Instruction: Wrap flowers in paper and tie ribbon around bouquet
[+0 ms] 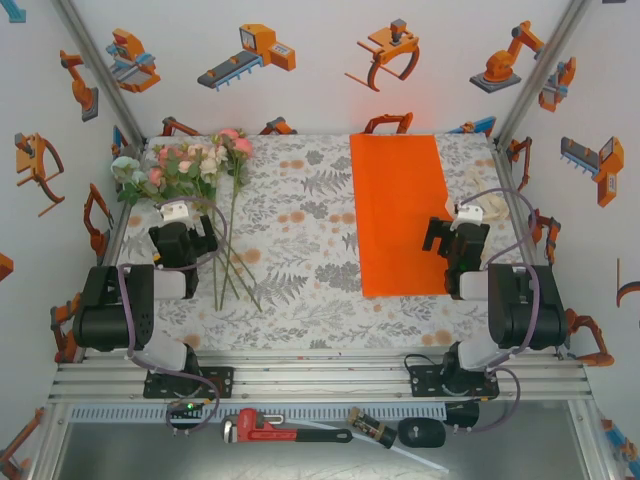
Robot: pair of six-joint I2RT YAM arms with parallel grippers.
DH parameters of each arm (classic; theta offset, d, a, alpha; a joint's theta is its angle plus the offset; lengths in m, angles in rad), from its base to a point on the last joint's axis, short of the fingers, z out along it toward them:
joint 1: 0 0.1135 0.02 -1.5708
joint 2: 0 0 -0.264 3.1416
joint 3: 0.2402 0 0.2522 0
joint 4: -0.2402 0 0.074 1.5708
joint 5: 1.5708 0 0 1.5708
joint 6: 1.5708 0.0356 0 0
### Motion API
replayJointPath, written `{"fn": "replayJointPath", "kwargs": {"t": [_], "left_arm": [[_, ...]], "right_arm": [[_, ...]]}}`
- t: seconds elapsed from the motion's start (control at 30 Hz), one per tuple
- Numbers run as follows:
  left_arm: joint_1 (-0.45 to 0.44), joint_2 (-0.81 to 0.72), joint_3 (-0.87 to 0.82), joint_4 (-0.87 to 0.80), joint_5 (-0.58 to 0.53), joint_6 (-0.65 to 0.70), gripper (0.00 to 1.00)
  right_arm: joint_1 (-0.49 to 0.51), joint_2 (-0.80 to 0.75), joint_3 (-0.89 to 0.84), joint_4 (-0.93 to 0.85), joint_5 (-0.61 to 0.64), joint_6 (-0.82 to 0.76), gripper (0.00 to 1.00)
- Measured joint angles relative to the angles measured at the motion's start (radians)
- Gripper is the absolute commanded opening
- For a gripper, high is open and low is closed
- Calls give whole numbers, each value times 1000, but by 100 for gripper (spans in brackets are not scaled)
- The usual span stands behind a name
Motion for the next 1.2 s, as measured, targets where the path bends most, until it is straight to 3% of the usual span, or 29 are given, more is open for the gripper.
{"fn": "replayJointPath", "kwargs": {"t": [1.03,1.2], "left_arm": [[0,0,0,0,0,0,97],[-18,-104,-23,-56,-35,1,97]], "right_arm": [[0,-14,0,-10,-31,-8,99],[0,-237,47,-296,-16,51,99]]}}
